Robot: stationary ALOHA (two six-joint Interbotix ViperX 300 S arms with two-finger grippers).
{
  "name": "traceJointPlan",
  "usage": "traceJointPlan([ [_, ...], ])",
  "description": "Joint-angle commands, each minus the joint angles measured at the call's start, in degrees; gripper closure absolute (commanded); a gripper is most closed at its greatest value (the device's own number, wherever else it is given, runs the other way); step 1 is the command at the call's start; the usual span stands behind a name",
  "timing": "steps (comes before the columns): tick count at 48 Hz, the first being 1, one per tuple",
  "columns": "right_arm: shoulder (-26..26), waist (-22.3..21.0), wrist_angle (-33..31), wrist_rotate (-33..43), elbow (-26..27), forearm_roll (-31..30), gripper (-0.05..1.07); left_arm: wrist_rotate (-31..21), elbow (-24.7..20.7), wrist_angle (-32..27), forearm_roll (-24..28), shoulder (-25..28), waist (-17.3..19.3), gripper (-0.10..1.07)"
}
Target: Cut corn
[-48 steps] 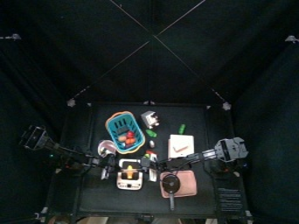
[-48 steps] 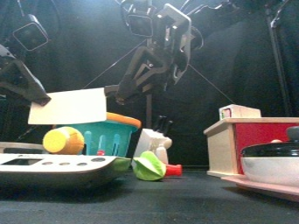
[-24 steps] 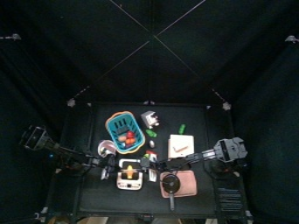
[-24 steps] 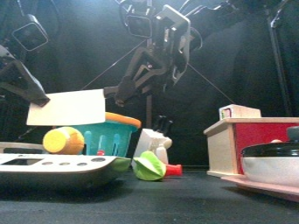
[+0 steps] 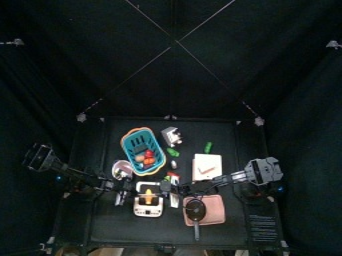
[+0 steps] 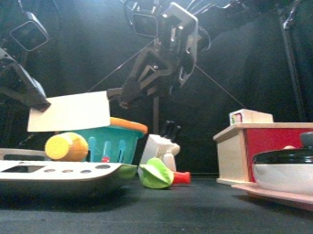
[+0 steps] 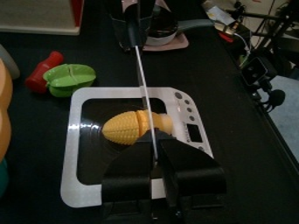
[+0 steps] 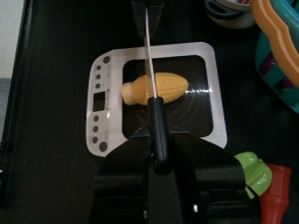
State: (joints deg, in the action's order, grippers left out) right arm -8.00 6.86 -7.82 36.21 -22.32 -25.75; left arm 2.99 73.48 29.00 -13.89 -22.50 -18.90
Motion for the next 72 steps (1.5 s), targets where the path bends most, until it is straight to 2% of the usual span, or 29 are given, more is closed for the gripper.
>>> traceJointPlan([
  [1,1.67,-0.70,0.26,-0.18,2.29,-0.18,0.51,0.35,-2.55,0.70,0.18,-0.26,0.09,0.57],
  [17,1.85,-0.70,0.26,-0.26,2.29,-0.18,0.51,0.44,-2.37,0.62,0.26,-2.29,0.09,0.57],
  [72,0.26,-1.67,0.26,0.09,2.46,-0.18,0.51,0.44,-1.76,0.26,0.18,-0.97,2.64,0.57],
])
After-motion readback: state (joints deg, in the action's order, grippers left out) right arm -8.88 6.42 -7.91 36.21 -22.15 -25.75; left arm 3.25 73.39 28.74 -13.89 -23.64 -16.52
